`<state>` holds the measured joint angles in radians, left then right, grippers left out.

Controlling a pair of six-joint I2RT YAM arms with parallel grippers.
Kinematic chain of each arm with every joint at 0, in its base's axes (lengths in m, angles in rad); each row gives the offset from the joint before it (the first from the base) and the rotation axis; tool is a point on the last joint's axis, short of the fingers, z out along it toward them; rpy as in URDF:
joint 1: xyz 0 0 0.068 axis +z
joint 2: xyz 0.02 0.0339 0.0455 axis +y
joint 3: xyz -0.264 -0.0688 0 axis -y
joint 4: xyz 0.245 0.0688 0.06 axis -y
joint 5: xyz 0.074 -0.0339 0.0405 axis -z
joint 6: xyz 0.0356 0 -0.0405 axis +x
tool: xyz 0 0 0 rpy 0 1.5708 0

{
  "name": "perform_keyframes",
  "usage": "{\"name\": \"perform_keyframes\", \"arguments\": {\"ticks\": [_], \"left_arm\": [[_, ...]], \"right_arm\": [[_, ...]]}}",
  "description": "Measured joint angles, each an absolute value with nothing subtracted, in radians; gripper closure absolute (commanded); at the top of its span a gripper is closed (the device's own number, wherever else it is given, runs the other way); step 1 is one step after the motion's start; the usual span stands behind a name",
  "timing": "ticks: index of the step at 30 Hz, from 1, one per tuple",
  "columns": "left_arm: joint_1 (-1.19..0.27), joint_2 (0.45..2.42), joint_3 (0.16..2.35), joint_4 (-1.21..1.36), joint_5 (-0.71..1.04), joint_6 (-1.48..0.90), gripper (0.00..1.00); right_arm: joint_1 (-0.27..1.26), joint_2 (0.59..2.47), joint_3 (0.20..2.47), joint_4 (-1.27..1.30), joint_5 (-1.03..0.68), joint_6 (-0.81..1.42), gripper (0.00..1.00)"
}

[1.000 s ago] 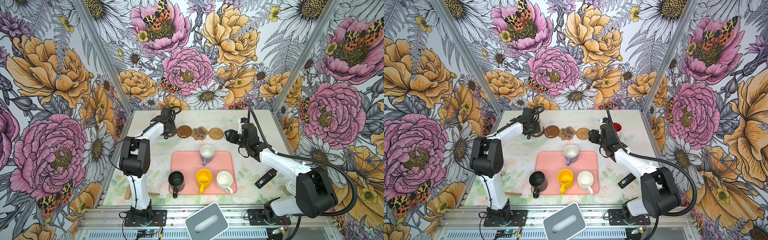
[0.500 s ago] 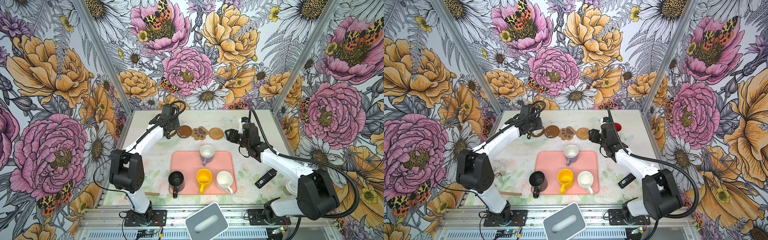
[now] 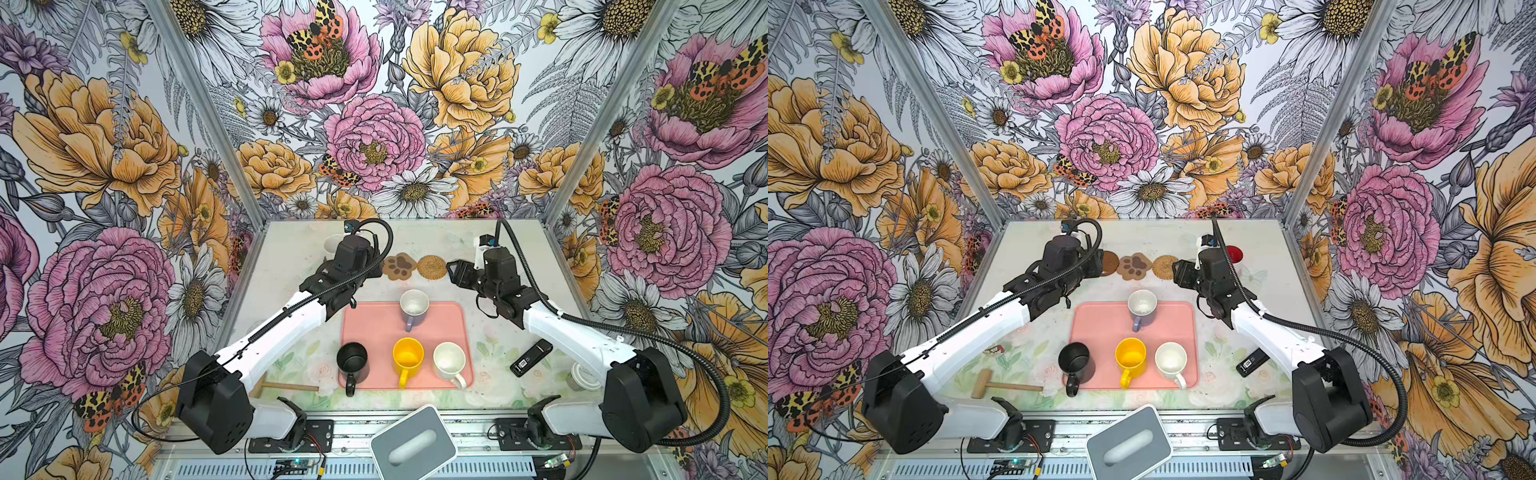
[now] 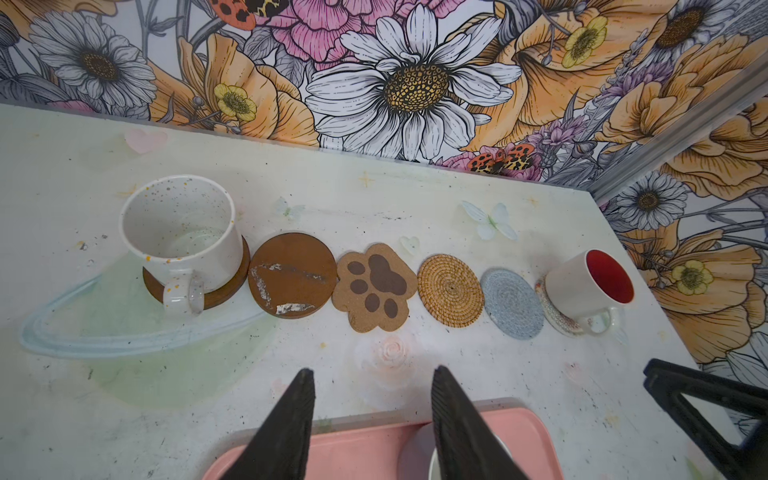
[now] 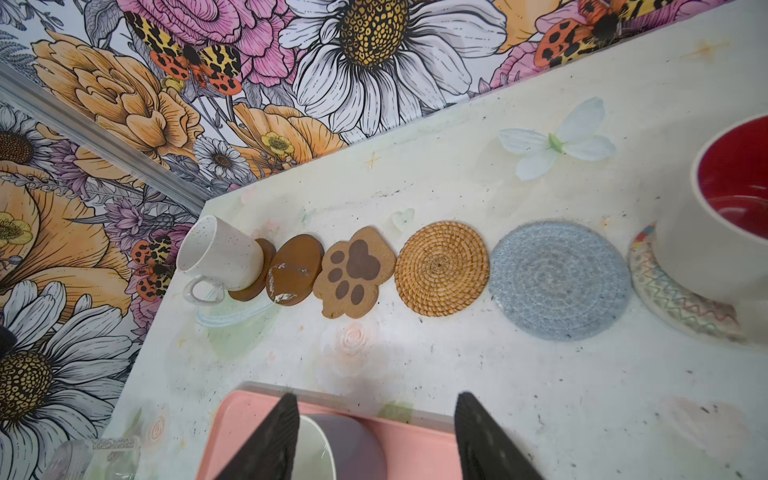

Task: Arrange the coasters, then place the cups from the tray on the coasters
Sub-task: 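Open left gripper and raise it off the mug while right gripper moves over lavender mug, then lower right gripper into the lavender mug on the tray and grasp it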

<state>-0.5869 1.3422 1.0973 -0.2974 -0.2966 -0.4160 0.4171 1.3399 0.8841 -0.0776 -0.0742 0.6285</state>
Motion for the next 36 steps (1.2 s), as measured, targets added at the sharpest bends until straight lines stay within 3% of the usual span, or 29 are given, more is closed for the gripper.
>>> {"name": "perform_keyframes", "arguments": {"ticks": [6,21,27,30,36], "left_arm": [[-0.599,1.308,1.022,-0.263,-0.342,-0.416,0.51],[-0.599,1.296,0.981,-0.194,-0.394,-0.388,0.36],[-0.597,1.296,0.970,-0.184,-0.394,-0.382,0.36],[-0.590,1.295,0.966,-0.181,-0.393,-0.382,0.36],[-0.554,1.280,0.930,-0.175,-0.389,-0.382,0.36]], "right_arm": [[0.521,1.314,0.887,-0.176,-0.043,0.636,0.38],[0.766,1.363,0.967,-0.375,0.049,0.699,0.36],[0.818,1.417,0.986,-0.415,0.053,0.740,0.34],[0.831,1.426,0.986,-0.440,0.057,0.770,0.26],[0.860,1.439,0.986,-0.461,0.060,0.801,0.25]]}}
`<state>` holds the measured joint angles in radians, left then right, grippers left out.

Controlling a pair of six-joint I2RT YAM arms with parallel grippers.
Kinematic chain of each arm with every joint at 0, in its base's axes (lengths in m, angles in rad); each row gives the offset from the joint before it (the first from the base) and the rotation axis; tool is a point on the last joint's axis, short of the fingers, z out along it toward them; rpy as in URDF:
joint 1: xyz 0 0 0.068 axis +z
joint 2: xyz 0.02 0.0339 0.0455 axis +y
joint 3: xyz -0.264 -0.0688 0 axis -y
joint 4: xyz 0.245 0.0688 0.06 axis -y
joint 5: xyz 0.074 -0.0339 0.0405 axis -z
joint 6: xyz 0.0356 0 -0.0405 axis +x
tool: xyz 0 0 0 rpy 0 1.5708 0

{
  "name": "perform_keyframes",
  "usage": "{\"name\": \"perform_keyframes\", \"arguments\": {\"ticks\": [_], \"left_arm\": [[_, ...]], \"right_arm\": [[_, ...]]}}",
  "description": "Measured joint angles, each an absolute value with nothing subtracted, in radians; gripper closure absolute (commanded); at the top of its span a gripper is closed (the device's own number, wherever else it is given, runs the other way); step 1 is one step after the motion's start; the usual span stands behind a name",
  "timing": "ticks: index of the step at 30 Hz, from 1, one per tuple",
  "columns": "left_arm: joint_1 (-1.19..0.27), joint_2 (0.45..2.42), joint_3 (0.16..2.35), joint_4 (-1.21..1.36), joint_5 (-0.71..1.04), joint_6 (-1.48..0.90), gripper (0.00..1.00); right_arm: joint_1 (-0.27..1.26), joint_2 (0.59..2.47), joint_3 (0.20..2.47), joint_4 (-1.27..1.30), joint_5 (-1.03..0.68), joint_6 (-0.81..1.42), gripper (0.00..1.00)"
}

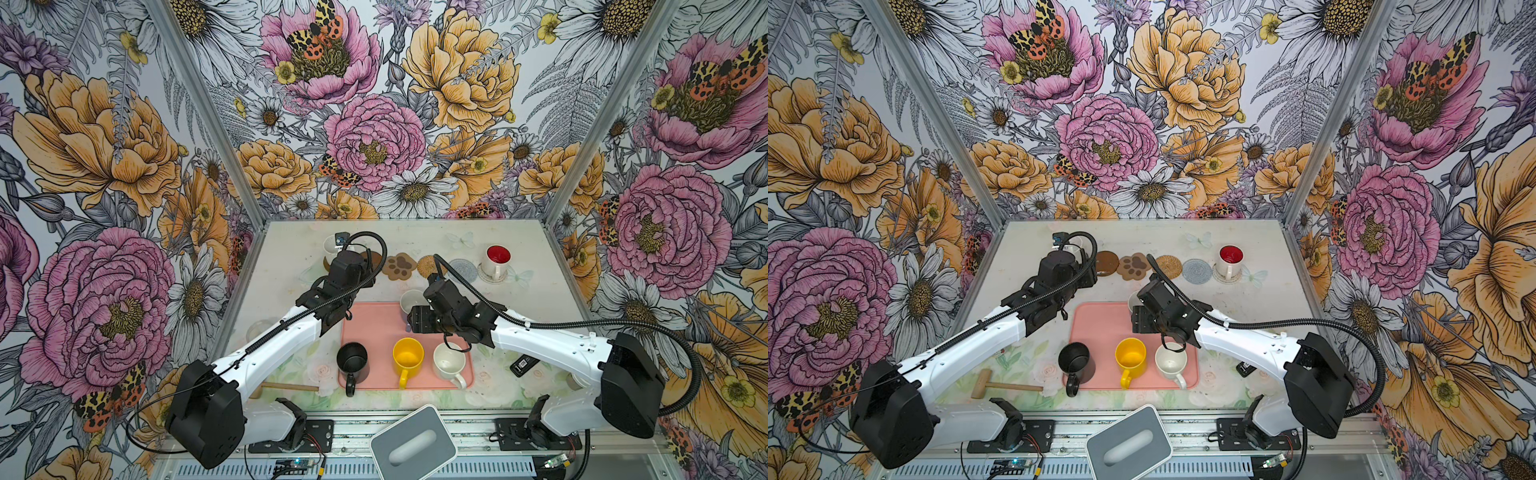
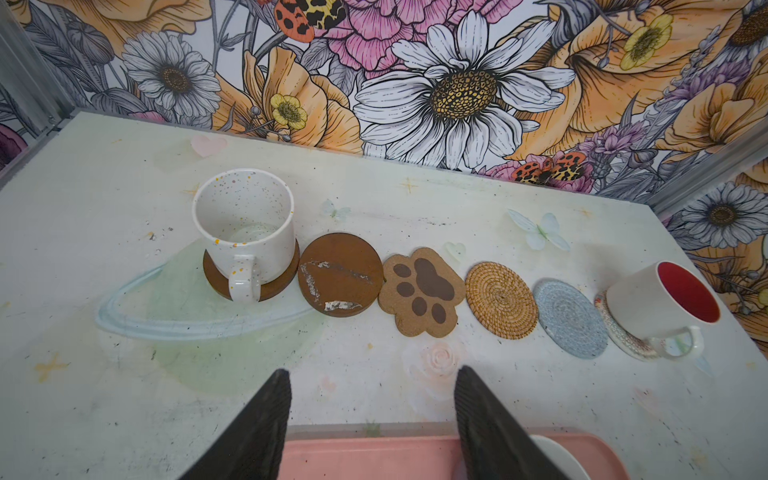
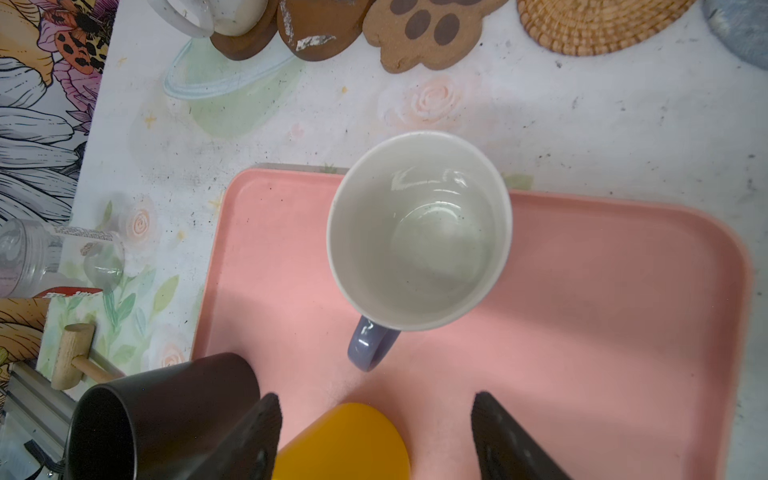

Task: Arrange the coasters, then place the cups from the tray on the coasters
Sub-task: 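Lower right gripper into the lavender mug on the tray and grasp it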

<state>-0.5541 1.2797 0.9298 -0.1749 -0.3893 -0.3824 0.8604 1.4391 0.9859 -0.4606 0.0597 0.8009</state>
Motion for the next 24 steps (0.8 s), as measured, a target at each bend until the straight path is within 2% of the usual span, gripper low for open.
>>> {"name": "perform_keyframes", "arguments": {"ticks": [18,24], "left_arm": [[-0.501,1.243,0.891,-0.163,-0.350,-0.387,0.36],[-0.498,1.243,0.890,-0.159,-0.340,-0.393,0.36]], "right_arm": [[0.878,1.608,1.046,-0.476,0.072,0.821,0.25],[0.857,1.661,1.065,-0.477,0.075,0.823,0.31]]}}
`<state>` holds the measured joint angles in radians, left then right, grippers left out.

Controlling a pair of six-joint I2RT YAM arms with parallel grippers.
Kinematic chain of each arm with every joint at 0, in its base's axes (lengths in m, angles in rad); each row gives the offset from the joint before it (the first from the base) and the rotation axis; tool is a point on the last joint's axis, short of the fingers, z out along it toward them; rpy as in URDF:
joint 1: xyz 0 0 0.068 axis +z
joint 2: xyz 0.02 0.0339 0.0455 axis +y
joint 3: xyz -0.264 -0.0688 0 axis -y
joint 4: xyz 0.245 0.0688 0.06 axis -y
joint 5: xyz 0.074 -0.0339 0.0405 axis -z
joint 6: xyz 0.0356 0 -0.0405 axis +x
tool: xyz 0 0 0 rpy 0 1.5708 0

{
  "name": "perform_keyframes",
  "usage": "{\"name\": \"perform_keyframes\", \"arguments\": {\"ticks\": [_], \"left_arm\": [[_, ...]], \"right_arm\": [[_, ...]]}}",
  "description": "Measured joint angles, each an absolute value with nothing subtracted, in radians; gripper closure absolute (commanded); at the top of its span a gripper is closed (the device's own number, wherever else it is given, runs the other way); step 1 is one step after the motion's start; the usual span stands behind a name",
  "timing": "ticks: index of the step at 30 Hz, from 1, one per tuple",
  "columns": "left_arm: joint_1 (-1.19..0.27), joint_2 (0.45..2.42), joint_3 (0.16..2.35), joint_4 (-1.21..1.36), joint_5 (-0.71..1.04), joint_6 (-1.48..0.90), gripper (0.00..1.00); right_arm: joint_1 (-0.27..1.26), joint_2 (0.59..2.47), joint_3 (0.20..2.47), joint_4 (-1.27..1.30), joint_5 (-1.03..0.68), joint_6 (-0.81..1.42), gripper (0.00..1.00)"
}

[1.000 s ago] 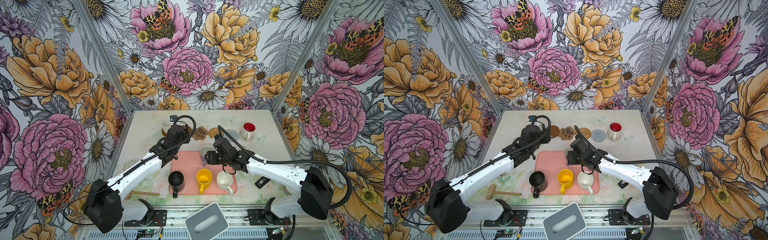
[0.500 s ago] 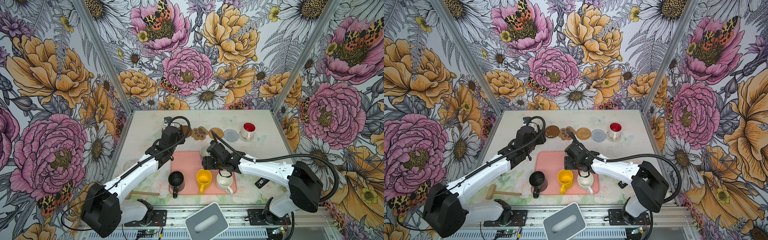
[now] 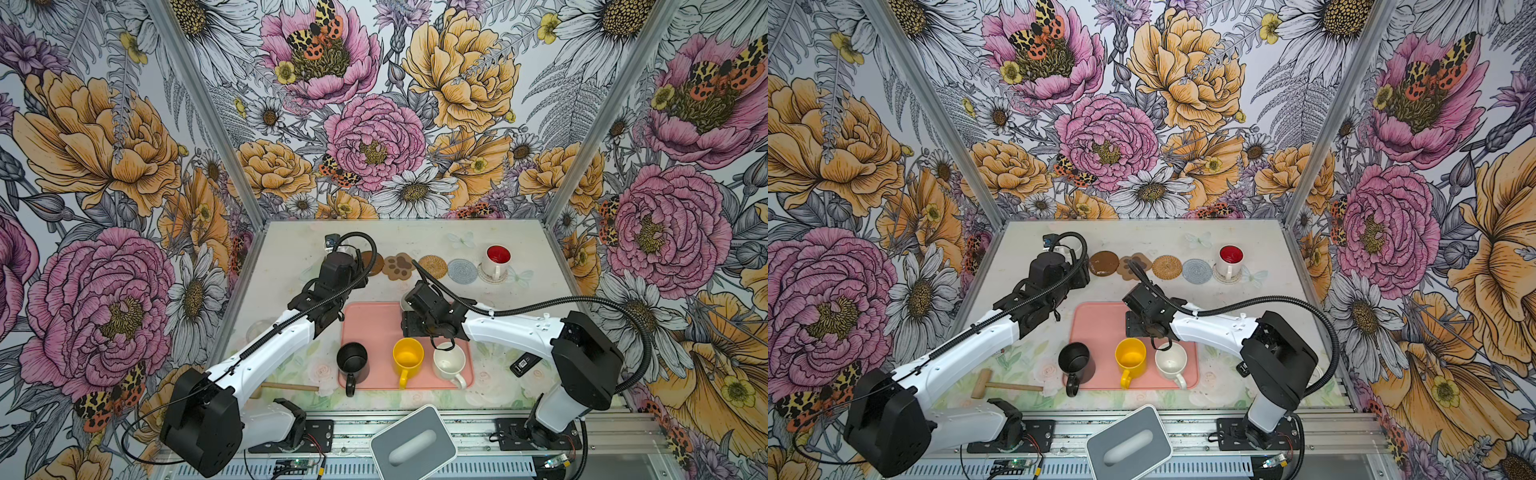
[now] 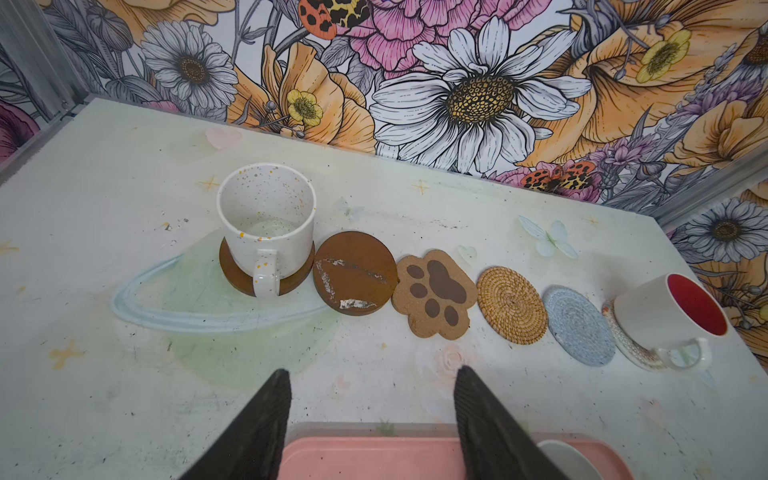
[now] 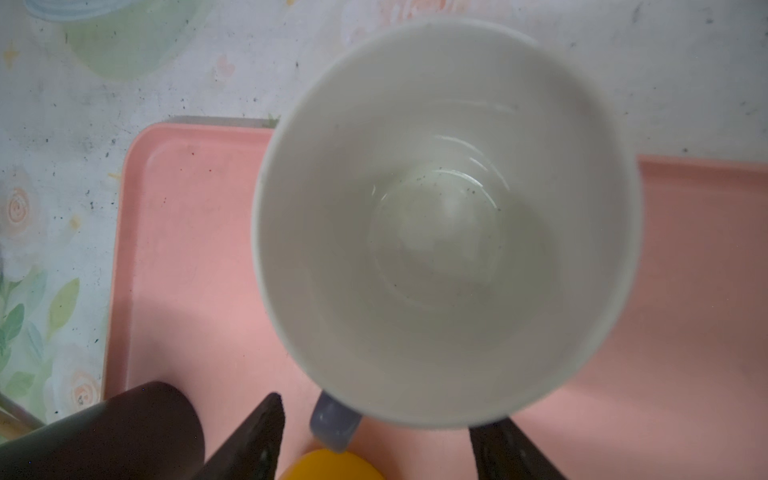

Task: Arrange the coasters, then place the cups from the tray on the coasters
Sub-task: 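Lower right gripper into the lavender mug on the tray and grasp it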

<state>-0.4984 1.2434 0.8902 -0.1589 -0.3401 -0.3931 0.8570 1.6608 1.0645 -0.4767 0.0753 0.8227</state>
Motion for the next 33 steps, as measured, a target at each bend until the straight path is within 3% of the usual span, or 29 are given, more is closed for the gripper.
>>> {"name": "perform_keyframes", "arguments": {"ticks": [24,29,33], "left_arm": [[-0.472,1.254,0.888,-0.152,-0.324,-0.393,0.36],[-0.469,1.255,0.888,-0.152,-0.324,-0.393,0.36],[-0.468,1.262,0.888,-0.152,-0.321,-0.393,0.36]], "right_arm": [[0.778,1.652,1.015,-0.490,0.073,0.815,0.51],[0.778,1.663,1.020,-0.490,0.064,0.805,0.59],[0.777,1.669,1.026,-0.490,0.055,0.796,0.72]]}}
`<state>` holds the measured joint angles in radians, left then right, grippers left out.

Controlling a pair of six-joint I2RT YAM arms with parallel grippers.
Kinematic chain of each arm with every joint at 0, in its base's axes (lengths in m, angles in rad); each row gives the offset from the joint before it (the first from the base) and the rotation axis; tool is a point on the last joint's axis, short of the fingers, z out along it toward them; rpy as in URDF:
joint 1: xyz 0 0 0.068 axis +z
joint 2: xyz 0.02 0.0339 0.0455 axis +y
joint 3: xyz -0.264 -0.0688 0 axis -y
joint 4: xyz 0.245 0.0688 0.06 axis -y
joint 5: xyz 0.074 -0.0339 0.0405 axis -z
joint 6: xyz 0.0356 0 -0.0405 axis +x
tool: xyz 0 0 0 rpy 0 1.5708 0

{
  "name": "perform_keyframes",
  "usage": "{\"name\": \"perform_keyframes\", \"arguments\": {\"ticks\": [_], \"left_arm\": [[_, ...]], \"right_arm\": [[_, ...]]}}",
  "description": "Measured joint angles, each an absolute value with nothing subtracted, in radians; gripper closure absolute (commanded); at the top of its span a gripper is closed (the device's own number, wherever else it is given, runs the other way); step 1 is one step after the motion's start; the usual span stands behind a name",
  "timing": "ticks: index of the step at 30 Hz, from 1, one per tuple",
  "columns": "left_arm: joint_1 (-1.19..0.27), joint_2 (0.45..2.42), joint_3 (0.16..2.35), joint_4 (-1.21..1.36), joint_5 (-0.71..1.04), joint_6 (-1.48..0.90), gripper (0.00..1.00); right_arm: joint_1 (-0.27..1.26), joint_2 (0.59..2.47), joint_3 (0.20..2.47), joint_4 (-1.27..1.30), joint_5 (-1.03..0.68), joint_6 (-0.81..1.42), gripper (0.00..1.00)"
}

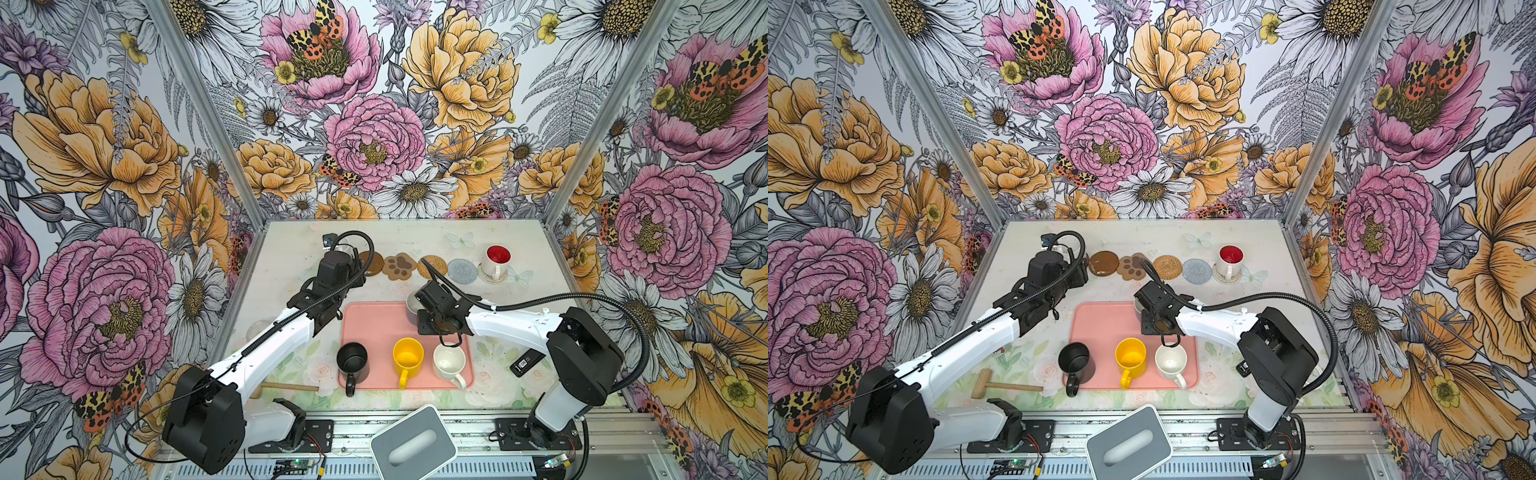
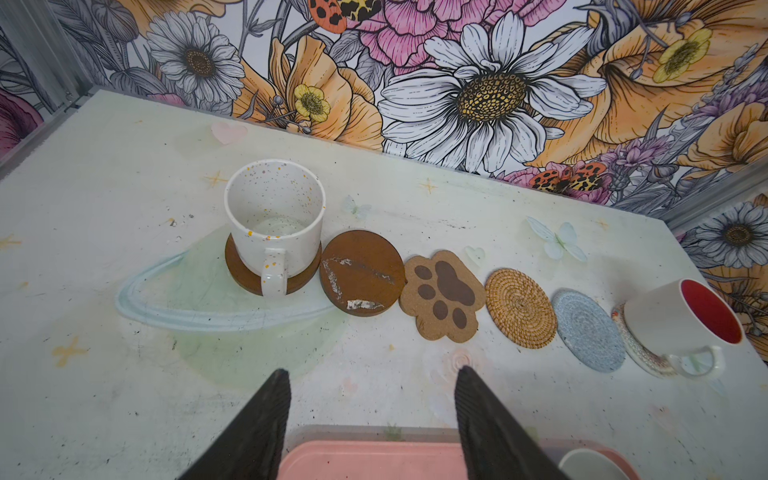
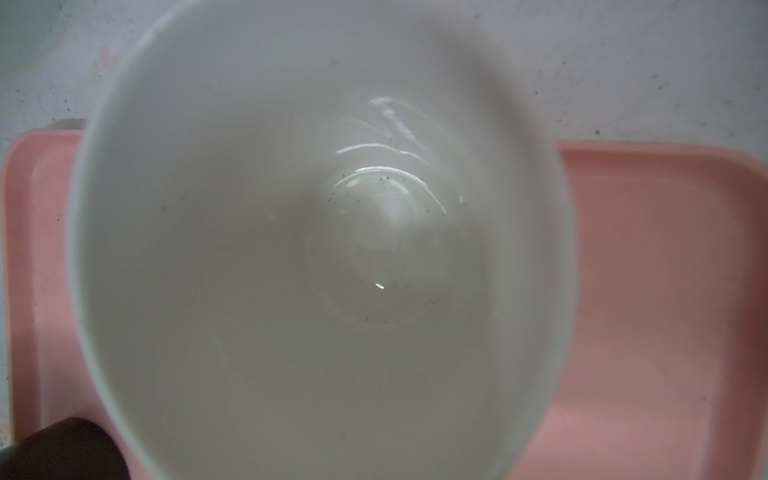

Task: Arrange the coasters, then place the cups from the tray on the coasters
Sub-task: 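Lower right gripper into the lavender mug on the tray and grasp it, then lift the lavender mug with right gripper and carry it toward the blue woven coaster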

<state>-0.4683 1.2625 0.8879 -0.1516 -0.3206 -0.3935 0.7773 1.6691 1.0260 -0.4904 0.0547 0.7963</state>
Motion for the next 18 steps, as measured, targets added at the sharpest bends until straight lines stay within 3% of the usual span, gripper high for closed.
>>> {"name": "perform_keyframes", "arguments": {"ticks": [7,18], "left_arm": [[-0.468,1.276,0.888,-0.152,-0.313,-0.393,0.36],[-0.467,1.286,0.888,-0.152,-0.305,-0.393,0.36]], "right_arm": [[0.778,1.673,1.042,-0.500,0.047,0.780,1.00],[0.785,1.673,1.050,-0.535,0.091,0.759,1.00]]}}
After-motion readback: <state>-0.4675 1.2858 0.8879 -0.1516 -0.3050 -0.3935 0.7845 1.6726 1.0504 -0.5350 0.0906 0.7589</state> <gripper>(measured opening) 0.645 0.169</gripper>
